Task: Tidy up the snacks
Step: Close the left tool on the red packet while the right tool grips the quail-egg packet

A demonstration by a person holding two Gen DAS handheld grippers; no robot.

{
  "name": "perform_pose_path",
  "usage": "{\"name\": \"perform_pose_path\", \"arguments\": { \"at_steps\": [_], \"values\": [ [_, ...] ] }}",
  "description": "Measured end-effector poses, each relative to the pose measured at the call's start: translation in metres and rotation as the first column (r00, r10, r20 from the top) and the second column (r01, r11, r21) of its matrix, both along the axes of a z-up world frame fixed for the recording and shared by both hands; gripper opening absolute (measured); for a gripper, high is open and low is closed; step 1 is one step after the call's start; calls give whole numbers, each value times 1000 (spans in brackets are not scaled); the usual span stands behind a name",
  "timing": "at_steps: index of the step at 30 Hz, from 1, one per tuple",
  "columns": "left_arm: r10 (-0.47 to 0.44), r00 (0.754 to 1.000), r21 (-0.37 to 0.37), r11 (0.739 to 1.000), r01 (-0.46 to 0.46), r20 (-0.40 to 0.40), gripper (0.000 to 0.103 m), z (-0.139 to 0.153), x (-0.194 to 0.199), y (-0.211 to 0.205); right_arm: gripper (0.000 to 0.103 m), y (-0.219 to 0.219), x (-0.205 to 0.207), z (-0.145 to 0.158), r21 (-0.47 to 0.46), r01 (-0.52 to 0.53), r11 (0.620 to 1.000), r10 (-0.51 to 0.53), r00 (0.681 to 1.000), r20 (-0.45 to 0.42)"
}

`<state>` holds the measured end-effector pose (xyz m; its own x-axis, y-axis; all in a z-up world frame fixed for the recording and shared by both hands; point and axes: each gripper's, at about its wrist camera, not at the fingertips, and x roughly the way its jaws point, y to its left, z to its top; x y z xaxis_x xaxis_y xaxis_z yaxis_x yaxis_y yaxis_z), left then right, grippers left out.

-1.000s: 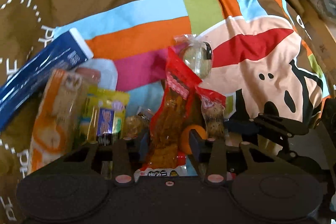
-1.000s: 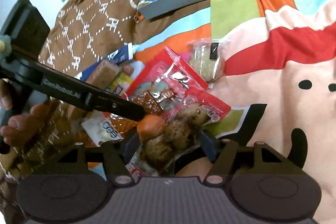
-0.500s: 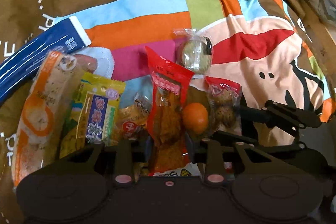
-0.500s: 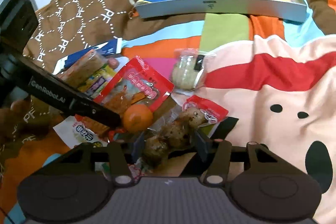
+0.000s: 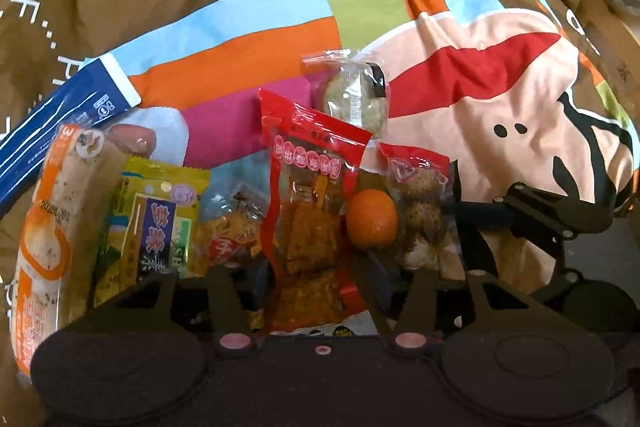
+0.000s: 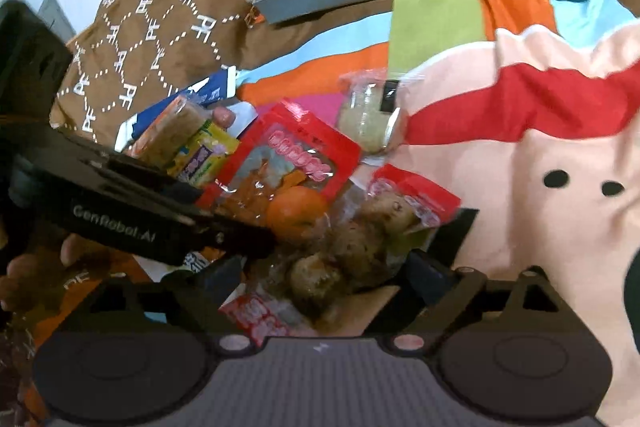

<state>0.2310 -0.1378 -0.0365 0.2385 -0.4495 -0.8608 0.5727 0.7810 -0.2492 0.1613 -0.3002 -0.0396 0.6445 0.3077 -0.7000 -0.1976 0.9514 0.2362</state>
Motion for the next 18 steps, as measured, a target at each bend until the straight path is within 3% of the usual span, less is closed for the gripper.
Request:
{"name": "perform_pose_path", "arguments": {
  "at_steps": [4, 6, 11, 18],
  "values": [
    [-11, 1000, 23, 1000, 11, 21, 42, 0, -3, 0, 62, -4, -6, 3, -27, 13, 1000, -13, 1000, 12],
    [11, 1000, 26, 1000, -11, 13, 34, 0, -2, 4, 59, -6, -6, 4, -19, 12, 1000, -11, 1000, 7],
    [44, 999, 28, 999, -44, 0, 33, 4, -5, 7, 55, 3, -11, 7, -85, -31, 996, 34, 999, 36],
    [67, 997, 43, 997, -68, 25, 32, 5, -11, 12, 57, 2, -8, 5, -56, -37, 998, 38, 999, 25]
  ]
}}
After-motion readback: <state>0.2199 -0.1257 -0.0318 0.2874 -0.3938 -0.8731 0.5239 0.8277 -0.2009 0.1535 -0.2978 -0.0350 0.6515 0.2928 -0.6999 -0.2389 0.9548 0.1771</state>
